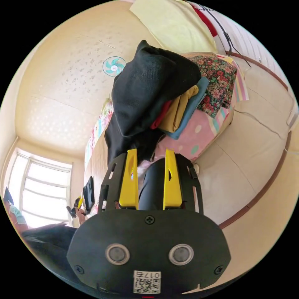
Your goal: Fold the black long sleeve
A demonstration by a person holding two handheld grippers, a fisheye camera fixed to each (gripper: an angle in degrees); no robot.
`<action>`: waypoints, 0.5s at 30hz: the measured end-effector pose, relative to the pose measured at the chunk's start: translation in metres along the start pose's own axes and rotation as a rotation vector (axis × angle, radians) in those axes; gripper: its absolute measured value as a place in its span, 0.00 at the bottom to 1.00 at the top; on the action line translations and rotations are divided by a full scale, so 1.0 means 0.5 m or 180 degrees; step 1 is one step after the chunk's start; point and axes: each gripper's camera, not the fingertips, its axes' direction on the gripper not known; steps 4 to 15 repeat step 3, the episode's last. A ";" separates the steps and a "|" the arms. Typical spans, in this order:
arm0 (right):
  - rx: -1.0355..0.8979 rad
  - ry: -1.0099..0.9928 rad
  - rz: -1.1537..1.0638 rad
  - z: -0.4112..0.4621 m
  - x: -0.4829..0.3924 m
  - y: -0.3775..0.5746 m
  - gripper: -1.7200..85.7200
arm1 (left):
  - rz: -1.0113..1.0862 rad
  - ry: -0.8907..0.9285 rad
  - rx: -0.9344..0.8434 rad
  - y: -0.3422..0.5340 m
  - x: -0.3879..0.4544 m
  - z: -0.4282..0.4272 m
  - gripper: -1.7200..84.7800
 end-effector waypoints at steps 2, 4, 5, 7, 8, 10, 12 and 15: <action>0.0074 -0.0219 -0.0107 -0.008 -0.034 0.019 0.16 | -0.0099 -0.0452 0.0177 -0.081 -0.042 0.035 0.21; 0.0106 -0.0293 -0.0129 -0.011 -0.041 0.023 0.16 | -0.0206 -0.0694 0.0230 -0.129 -0.074 0.074 0.23; 0.0106 -0.0293 -0.0129 -0.011 -0.041 0.023 0.16 | -0.0206 -0.0694 0.0230 -0.129 -0.074 0.074 0.23; 0.0106 -0.0293 -0.0129 -0.011 -0.041 0.023 0.16 | -0.0206 -0.0694 0.0230 -0.129 -0.074 0.074 0.23; 0.0106 -0.0293 -0.0129 -0.011 -0.041 0.023 0.16 | -0.0206 -0.0694 0.0230 -0.129 -0.074 0.074 0.23; 0.0106 -0.0293 -0.0129 -0.011 -0.041 0.023 0.16 | -0.0206 -0.0694 0.0230 -0.129 -0.074 0.074 0.23; 0.0106 -0.0293 -0.0129 -0.011 -0.041 0.023 0.16 | -0.0206 -0.0694 0.0230 -0.129 -0.074 0.074 0.23; 0.0106 -0.0293 -0.0129 -0.011 -0.041 0.023 0.16 | -0.0206 -0.0694 0.0230 -0.129 -0.074 0.074 0.23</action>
